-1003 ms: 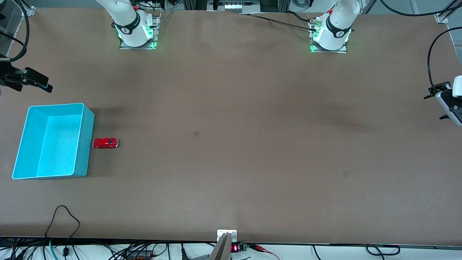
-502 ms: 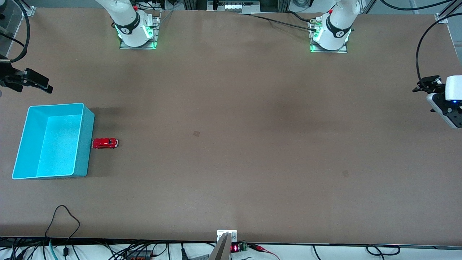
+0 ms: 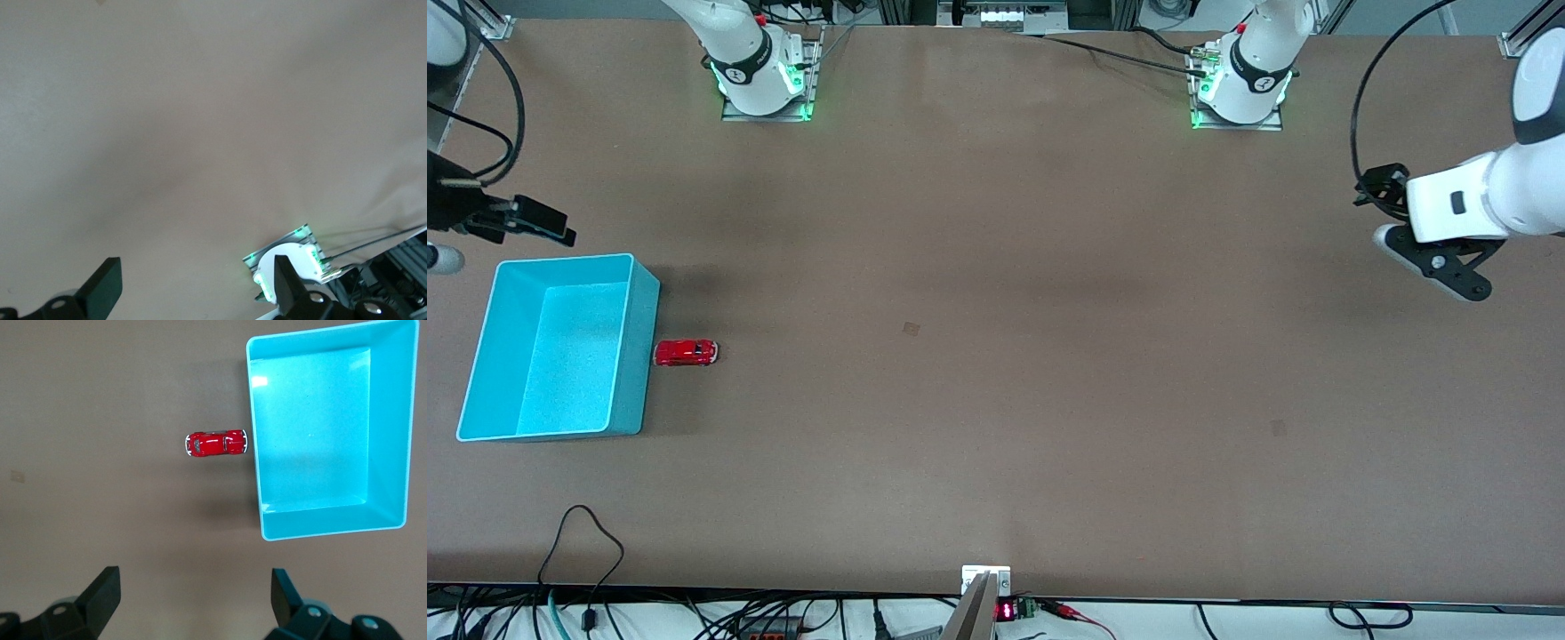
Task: Wind red beetle toy and store in blue box
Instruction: 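Reach the right gripper down to the red car beside the box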
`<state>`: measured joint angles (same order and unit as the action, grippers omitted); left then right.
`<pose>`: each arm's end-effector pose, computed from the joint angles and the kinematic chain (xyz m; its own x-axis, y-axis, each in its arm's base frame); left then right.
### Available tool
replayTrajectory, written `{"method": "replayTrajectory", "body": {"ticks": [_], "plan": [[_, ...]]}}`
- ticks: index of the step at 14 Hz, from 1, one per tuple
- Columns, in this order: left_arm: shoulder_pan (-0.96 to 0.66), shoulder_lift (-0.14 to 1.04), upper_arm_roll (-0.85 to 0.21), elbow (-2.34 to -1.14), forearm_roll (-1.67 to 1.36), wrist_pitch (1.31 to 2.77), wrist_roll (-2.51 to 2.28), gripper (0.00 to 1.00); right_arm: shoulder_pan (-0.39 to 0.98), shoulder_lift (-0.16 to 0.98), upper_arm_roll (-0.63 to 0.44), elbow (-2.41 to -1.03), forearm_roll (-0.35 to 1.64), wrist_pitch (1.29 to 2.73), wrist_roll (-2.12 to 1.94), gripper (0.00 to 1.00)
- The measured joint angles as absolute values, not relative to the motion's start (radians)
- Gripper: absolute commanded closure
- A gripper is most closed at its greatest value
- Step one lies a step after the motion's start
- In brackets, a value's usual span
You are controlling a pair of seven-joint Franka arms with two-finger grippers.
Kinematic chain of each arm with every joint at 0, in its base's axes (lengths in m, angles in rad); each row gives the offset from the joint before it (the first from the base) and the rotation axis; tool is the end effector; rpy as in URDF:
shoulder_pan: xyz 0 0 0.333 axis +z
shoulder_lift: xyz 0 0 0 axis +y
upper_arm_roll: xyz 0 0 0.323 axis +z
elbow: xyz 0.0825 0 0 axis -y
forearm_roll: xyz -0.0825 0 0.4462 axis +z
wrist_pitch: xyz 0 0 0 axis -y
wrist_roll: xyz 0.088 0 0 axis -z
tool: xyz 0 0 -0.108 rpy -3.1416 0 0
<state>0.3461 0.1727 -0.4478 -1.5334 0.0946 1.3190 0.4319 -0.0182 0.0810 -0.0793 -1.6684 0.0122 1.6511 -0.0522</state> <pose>0.6272 -0.0331 0.5350 0.7978 -0.5002 -0.3365 -0.4854 -0.8640 0.1337 0.6363 -0.0595 0.5342 0.9942 -0.0462 -0.0975 -0.0474 -0.9988 -0.0107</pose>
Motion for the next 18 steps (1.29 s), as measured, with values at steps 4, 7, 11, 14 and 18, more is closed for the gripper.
{"method": "replayTrajectory", "body": {"ticks": [4,7,11,14,18], "plan": [[0.277,0.165,-0.416,-1.521,0.093,1.32,0.321,0.0,-0.014,0.173,-0.068,-1.667,0.014,1.674,-0.094,0.0],[0.067,0.141,-0.185,-1.521,0.053,1.36,0.267,0.0,-0.003,0.274,-0.061,-1.661,0.015,1.748,-0.196,0.0],[-0.056,0.062,-0.017,-1.607,0.026,1.569,0.06,0.0,0.008,0.402,-0.059,-1.655,0.015,1.863,-0.465,0.0],[-0.082,-0.014,0.002,-1.715,0.025,1.712,-0.122,0.0,0.001,0.47,-0.061,-1.656,0.015,1.945,-0.717,0.0],[-0.08,-0.034,0.005,-1.744,0.025,1.724,-0.147,0.0,-0.004,0.52,-0.062,-1.682,0.014,2.003,-0.988,0.0]]}}
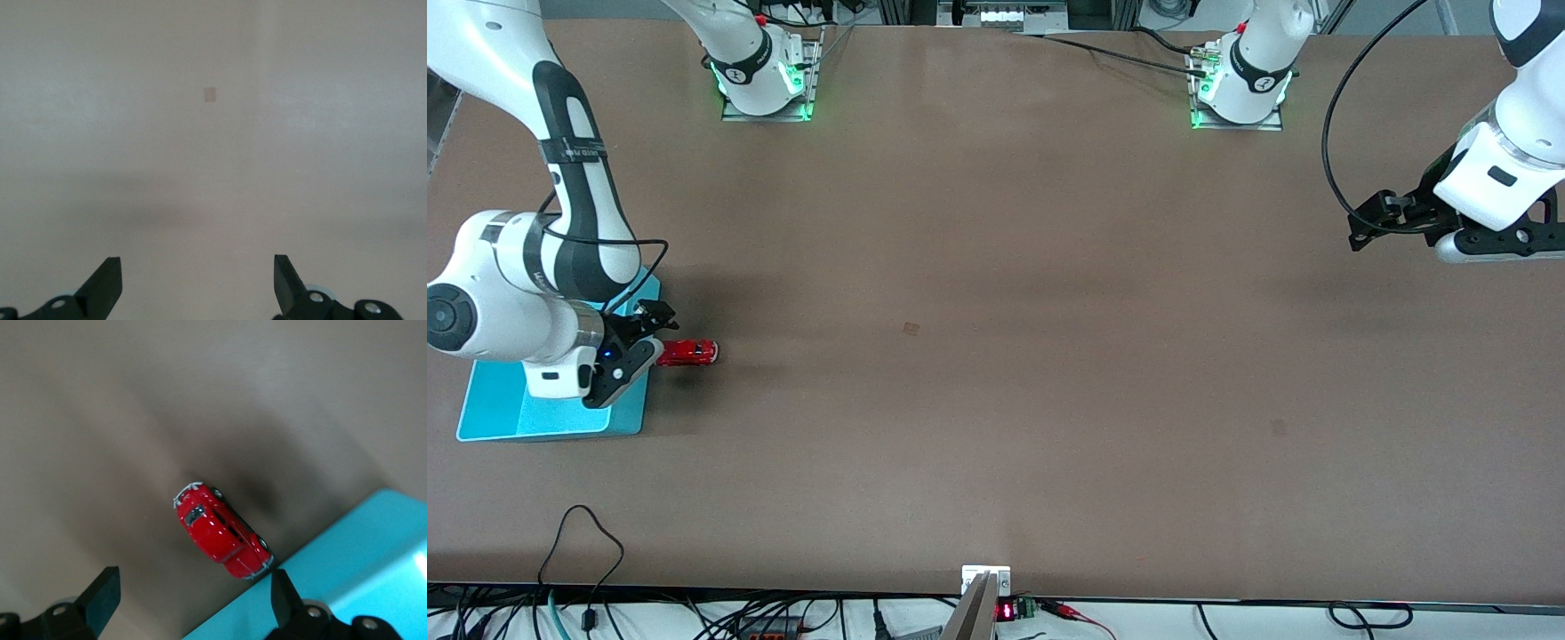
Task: Wind red beetle toy and store in blue box
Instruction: 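Reach the right gripper down to the red car beside the box, then close the right gripper on the red car and lift it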
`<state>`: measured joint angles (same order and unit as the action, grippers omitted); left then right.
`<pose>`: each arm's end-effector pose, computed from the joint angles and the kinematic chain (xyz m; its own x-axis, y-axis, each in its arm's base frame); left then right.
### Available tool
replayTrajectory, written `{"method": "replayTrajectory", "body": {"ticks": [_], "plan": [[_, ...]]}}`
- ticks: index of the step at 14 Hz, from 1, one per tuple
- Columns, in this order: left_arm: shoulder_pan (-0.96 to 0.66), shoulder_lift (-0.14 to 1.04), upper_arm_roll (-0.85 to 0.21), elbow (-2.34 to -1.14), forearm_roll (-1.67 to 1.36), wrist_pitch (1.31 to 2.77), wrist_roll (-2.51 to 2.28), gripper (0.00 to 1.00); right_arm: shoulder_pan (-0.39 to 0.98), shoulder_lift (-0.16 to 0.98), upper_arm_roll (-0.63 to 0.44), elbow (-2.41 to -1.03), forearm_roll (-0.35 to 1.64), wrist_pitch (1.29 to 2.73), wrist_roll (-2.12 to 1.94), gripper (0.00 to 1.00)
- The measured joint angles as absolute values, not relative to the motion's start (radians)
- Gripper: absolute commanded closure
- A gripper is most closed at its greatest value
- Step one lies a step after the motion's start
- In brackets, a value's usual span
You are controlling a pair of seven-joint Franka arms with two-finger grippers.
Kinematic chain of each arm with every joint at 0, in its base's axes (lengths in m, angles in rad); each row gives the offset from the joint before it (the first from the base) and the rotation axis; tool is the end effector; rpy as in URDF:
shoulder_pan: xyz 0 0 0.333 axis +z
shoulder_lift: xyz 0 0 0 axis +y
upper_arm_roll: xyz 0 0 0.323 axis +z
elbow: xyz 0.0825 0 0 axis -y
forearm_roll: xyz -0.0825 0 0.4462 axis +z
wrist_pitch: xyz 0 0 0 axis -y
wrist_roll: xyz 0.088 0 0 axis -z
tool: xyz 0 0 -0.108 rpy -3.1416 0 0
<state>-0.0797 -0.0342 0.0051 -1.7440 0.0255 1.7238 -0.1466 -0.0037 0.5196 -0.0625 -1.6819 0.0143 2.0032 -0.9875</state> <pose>0.6127 -0.0434 0.5718 0.9975 0.0680 0.0175 0.0684 -0.9974 -0.0228 0.7048 -0.0425 0.2533 0.5941 0.7947 -0.1242 0.7799 -0.6069 -0.1528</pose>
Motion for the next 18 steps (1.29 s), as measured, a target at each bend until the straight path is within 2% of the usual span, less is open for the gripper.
{"method": "replayTrajectory", "body": {"ticks": [4,10,18], "plan": [[-0.083,-0.034,-0.014,-1.744,0.025,1.719,-0.149,0.0,-0.012,0.579,-0.063,-1.708,0.015,2.072,-1.275,0.0],[-0.079,-0.034,-0.014,-1.741,0.025,1.691,-0.096,0.0,-0.012,0.592,-0.063,-1.804,0.015,2.252,-1.41,0.0],[-0.062,-0.035,-0.009,-1.725,0.026,1.656,-0.079,0.0,-0.012,0.591,-0.063,-1.862,0.015,2.314,-1.48,0.0]]}}
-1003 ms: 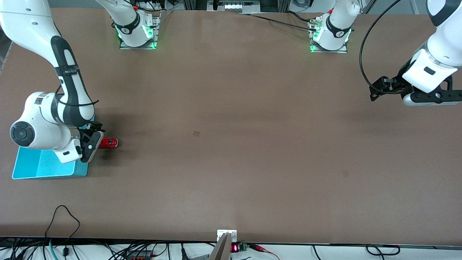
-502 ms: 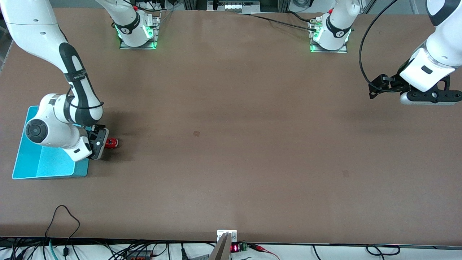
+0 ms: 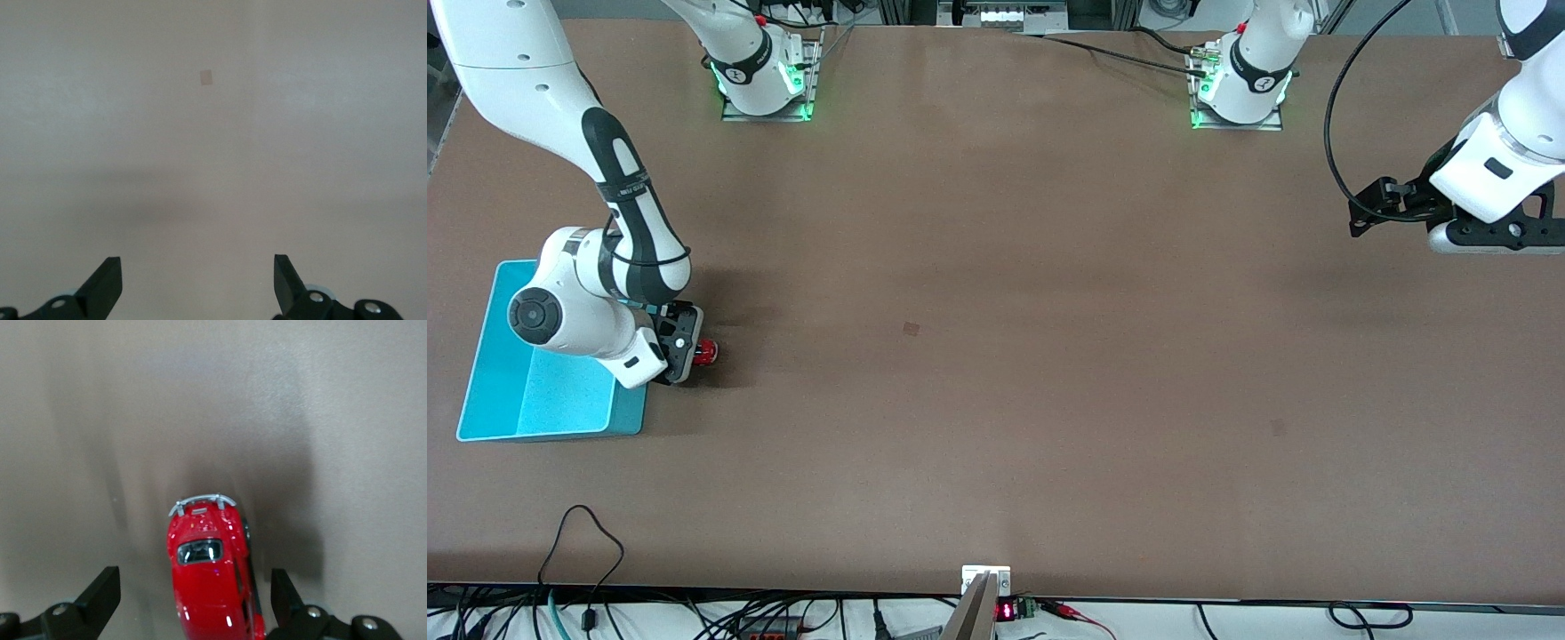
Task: Wind red beetle toy and store in blue box
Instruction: 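Close the right gripper on the red car and lift it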
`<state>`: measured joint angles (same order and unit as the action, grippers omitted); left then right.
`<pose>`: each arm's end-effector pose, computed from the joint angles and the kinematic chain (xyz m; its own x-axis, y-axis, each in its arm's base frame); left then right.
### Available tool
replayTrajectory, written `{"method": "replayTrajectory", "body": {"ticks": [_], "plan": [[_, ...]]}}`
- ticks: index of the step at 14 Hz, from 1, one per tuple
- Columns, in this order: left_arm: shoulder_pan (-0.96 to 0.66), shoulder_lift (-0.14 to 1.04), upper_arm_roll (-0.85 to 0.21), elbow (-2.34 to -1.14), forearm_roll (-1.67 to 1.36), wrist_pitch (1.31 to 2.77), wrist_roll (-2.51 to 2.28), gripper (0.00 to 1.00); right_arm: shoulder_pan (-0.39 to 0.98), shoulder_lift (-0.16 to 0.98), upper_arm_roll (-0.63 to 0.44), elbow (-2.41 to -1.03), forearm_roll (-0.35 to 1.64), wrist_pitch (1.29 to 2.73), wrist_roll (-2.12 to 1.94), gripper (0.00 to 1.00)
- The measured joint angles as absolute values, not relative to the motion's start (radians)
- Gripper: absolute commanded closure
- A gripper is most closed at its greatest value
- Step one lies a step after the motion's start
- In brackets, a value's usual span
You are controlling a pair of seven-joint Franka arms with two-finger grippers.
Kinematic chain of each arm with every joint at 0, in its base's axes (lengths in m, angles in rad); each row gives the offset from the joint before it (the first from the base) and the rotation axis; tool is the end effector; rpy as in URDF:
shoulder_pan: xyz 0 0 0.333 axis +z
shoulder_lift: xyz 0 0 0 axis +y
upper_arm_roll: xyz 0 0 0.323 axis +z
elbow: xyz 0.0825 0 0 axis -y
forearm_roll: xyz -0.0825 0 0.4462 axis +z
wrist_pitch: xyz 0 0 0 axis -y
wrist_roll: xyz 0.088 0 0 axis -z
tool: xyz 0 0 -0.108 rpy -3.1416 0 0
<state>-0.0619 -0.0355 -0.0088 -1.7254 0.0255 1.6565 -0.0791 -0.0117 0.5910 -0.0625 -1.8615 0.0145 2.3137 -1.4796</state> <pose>0.6068 -0.0405 0.5768 0.9995 0.0062 -0.0313 0.0054 -0.9996 -0.0282 0.6665 -0.0487 0.1449 0.1643 0.9857 -0.0380 0.9766 -0.1680 -0.1342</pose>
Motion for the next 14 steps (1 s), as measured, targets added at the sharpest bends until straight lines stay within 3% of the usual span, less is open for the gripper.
{"method": "replayTrajectory", "body": {"ticks": [3,5,6,9,14], "plan": [[-0.062,-0.035,-0.011,-1.724,0.026,1.656,-0.078,0.0,-0.012,0.591,-0.062,-1.872,0.015,2.345,-1.487,0.08],[-0.062,-0.035,-0.012,-1.724,0.026,1.655,-0.077,0.0,-0.012,0.591,-0.063,-1.874,0.015,2.354,-1.489,0.39],[-0.062,-0.035,-0.012,-1.724,0.026,1.655,-0.077,0.0,-0.012,0.591,-0.063,-1.874,0.015,2.357,-1.49,0.45],[-0.062,-0.035,-0.012,-1.724,0.026,1.655,-0.077,0.0,-0.012,0.591,-0.063,-1.875,0.015,2.364,-1.49,0.77],[-0.061,-0.035,-0.012,-1.723,0.026,1.654,-0.076,0.0,0.001,0.586,-0.053,-1.874,0.015,2.37,-1.493,0.8]]}}
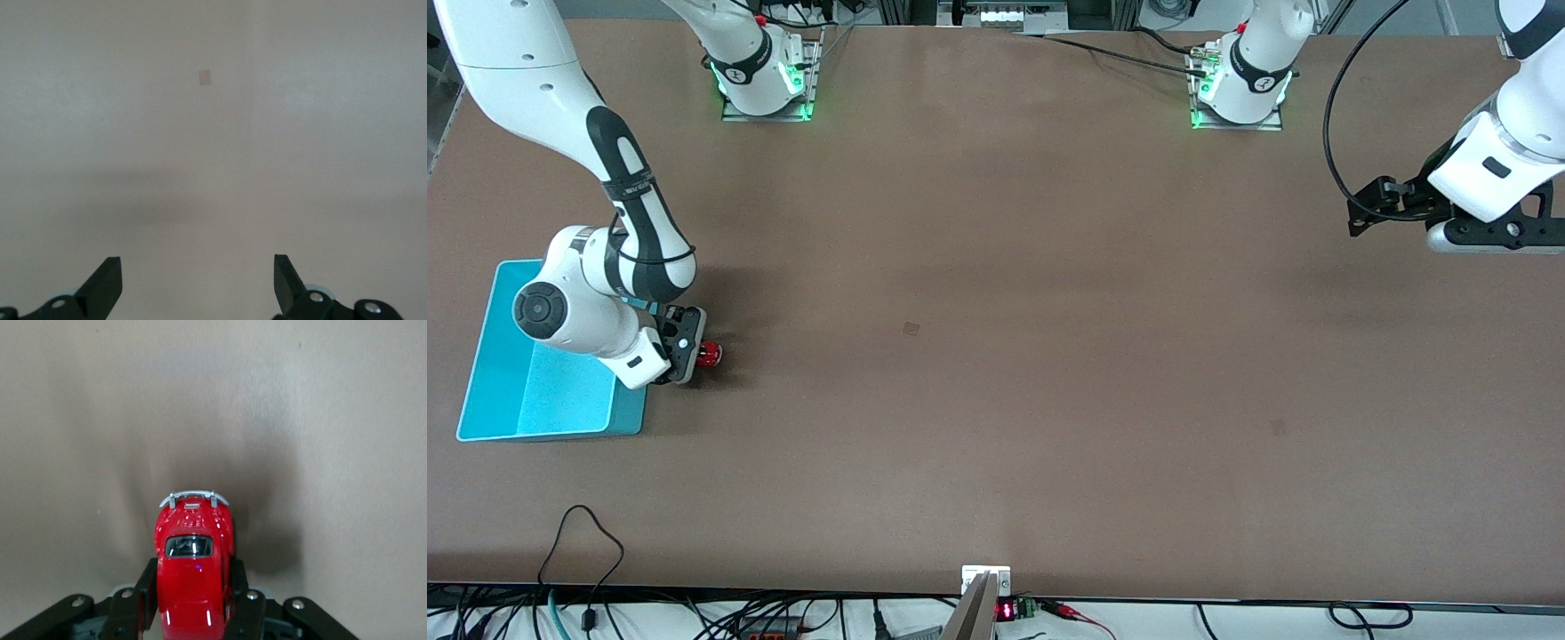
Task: Wind red beetle toy and store in blue box
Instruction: 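Close the right gripper on the red car and lift it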
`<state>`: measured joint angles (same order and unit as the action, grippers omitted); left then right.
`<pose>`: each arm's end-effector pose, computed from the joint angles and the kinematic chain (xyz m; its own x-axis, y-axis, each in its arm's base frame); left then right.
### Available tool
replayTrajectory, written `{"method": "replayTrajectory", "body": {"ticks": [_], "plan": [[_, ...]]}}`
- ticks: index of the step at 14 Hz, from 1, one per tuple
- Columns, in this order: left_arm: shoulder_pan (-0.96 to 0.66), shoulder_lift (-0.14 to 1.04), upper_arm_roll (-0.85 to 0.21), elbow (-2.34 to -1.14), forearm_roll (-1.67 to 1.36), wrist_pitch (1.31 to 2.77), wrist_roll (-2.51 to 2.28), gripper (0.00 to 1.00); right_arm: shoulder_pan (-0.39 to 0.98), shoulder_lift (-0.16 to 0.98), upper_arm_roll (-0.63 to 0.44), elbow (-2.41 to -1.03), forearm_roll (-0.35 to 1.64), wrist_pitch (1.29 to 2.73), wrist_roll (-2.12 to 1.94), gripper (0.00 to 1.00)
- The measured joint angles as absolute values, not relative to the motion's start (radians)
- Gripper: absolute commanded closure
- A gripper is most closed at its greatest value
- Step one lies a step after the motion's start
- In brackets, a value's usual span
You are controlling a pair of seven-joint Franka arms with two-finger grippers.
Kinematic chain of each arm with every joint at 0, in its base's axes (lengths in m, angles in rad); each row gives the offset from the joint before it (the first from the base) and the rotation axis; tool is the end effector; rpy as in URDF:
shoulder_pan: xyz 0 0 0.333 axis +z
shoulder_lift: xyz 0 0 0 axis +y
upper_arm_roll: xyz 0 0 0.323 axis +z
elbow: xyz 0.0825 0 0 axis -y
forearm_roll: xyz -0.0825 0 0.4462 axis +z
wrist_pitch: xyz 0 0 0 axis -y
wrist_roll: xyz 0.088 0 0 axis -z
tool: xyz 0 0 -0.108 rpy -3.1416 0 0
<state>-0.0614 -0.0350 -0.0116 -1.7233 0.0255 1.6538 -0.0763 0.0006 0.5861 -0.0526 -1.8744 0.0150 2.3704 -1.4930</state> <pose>0.6067 -0.0419 0.5774 0.9995 0.0012 -0.0325 0.0003 -0.9996 -0.0283 0.6696 -0.0342 0.1468 0.1320 0.9909 -0.0265 0.9872 -0.1338 -0.0872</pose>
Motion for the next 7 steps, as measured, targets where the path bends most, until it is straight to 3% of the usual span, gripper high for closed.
{"method": "replayTrajectory", "body": {"ticks": [7], "plan": [[-0.06,-0.035,-0.011,-1.723,0.026,1.652,-0.076,0.0,0.011,0.531,-0.007,-1.762,0.199,2.332,-1.475,0.9]]}}
